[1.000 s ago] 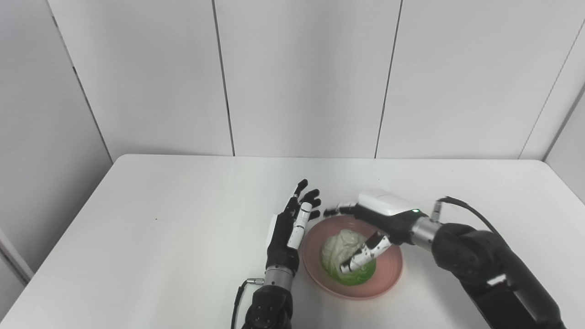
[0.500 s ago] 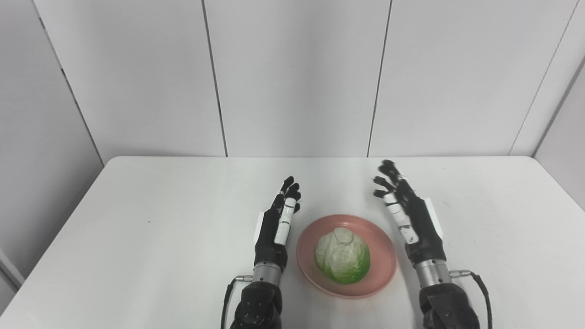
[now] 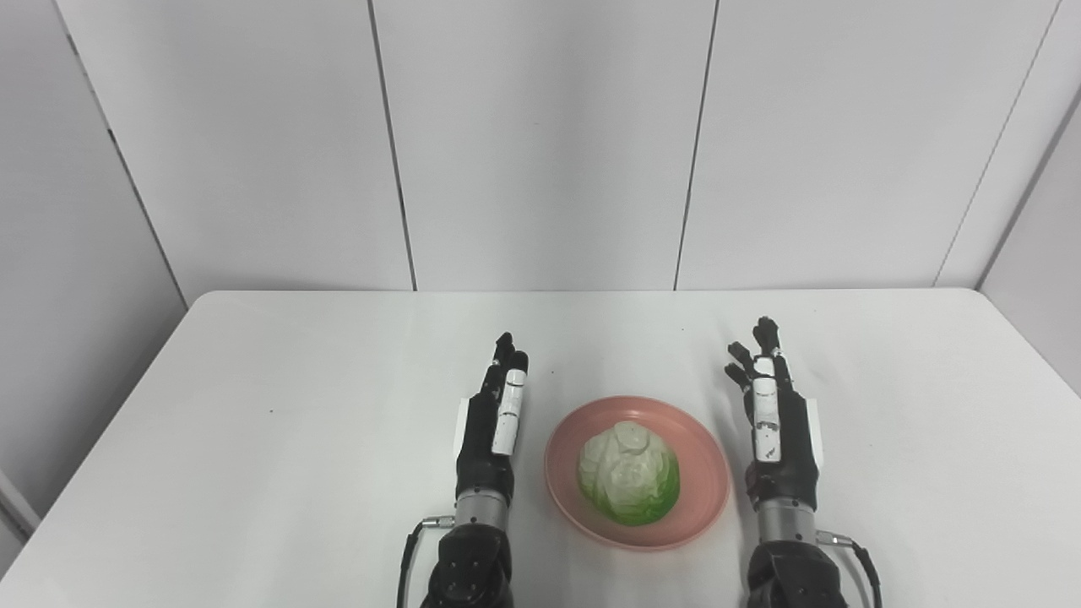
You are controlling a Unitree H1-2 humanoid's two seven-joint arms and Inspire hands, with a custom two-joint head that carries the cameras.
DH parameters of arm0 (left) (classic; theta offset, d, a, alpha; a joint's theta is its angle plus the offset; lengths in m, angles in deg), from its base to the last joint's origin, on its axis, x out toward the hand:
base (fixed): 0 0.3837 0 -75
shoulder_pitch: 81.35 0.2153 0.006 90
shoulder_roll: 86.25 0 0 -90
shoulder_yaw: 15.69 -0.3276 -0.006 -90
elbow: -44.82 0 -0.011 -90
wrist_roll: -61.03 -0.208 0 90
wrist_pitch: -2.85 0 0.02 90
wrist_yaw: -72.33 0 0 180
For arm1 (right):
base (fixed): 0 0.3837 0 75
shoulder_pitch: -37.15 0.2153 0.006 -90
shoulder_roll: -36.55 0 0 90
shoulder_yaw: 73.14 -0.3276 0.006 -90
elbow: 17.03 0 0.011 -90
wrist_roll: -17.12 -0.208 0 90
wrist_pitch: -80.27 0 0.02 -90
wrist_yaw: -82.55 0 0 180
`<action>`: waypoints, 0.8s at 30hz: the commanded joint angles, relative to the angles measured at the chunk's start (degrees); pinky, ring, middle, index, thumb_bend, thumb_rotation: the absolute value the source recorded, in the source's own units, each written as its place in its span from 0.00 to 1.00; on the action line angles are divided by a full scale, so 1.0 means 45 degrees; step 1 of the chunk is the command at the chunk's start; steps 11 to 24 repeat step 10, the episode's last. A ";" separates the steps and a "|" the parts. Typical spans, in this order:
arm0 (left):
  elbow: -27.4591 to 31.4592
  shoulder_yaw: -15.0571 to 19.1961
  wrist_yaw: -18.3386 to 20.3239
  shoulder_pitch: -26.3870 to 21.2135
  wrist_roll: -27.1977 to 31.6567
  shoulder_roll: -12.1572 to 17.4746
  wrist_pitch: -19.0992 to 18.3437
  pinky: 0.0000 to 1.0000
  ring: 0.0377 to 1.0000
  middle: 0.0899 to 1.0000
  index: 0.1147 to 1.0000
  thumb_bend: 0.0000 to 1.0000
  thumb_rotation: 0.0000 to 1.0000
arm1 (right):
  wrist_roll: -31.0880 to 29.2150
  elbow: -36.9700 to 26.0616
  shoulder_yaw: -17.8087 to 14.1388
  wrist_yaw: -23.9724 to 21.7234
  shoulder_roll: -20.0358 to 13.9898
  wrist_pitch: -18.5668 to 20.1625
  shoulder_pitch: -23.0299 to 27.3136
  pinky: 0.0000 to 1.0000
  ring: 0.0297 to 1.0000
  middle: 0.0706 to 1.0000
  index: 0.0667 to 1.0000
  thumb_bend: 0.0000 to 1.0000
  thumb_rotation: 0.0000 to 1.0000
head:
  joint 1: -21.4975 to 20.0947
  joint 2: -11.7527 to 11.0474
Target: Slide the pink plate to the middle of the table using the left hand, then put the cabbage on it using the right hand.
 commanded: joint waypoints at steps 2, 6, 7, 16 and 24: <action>-0.0146 -0.0055 -0.0178 0.0400 -0.0280 -0.0029 0.0003 1.00 0.99 0.99 0.93 0.72 0.94 | 0.0148 0.0100 0.0182 0.0056 0.0110 -0.0167 -0.0138 0.88 0.88 0.95 0.94 0.61 0.97 | 0.0002 0.0009; -0.0112 -0.0062 -0.0269 0.0426 -0.0387 -0.0099 -0.0071 1.00 0.99 0.98 0.94 0.73 0.94 | 0.0351 -0.0010 0.0249 0.0141 -0.0018 -0.0044 -0.0161 0.86 0.87 0.93 0.92 0.59 0.97 | 0.0002 0.0009; -0.0086 -0.0061 -0.0284 0.0433 -0.0407 -0.0111 -0.0095 1.00 0.99 0.98 0.94 0.74 0.94 | 0.0410 -0.0023 0.0260 0.0190 -0.0036 -0.0069 -0.0162 0.84 0.85 0.92 0.91 0.56 0.95 | 0.0002 0.0009; -0.0008 -0.0081 -0.0258 0.0467 -0.0368 -0.0107 -0.0108 1.00 0.99 0.98 0.94 0.75 0.95 | 0.0460 -0.0001 0.0273 0.0226 -0.0114 -0.0208 -0.0154 0.82 0.85 0.92 0.91 0.53 0.93 | 0.0024 0.0023; -0.0008 -0.0081 -0.0258 0.0467 -0.0368 -0.0107 -0.0108 1.00 0.99 0.98 0.94 0.75 0.95 | 0.0460 -0.0001 0.0273 0.0226 -0.0114 -0.0208 -0.0154 0.82 0.85 0.92 0.91 0.53 0.93 | 0.0024 0.0023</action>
